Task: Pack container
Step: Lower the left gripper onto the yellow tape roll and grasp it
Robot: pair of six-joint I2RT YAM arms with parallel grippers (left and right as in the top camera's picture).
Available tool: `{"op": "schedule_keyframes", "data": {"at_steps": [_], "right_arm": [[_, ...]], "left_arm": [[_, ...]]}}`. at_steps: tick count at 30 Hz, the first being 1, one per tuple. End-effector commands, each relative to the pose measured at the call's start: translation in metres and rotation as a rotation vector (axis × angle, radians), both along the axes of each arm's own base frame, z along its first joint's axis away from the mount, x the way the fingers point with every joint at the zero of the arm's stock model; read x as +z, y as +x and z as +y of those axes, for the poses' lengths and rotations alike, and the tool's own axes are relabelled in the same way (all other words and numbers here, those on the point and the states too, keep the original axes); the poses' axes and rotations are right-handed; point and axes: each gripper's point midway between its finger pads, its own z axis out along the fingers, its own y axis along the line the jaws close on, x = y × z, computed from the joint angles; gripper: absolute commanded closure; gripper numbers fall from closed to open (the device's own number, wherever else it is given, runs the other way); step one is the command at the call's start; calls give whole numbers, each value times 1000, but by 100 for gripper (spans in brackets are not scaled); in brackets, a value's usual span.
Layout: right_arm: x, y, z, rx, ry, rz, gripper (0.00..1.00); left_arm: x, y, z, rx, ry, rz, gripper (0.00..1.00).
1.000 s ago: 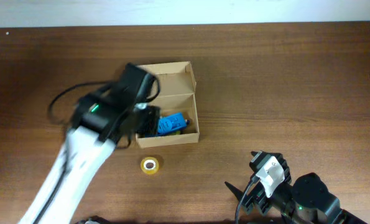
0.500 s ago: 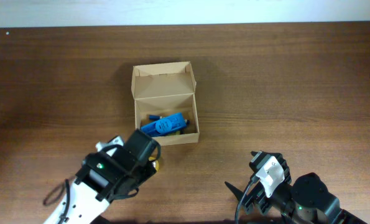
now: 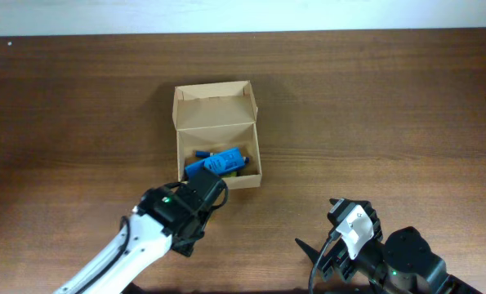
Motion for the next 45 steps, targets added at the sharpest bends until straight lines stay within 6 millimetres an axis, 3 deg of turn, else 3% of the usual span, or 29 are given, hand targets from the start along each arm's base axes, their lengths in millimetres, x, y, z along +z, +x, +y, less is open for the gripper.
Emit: {"op": "schedule_keyframes", "data": {"at_steps": [1,11,21,31,40,42,45], "right_arm": [[2,1,-1,-12,8,-6,1],[2,1,-1,-12,8,-6,1],[2,1,-1,-12,8,-6,1],[2,1,-1,-12,8,-5,1],[2,1,-1,-12,8,-6,1],[2,1,-1,-12,8,-6,1],[2,1,-1,-12,8,-6,1]], "left_arm": [[-16,-3,0,38,7,24,33],[-33,-7,11,114,45,77,34],[-57,6,2,114,55,90,34],[-60,8,2,114,63,88,34],[-74,-6,8,132,65,120,34],[-75,-6,9,132,67,117,35],[-75,-3,9,138,64,108,50]]}}
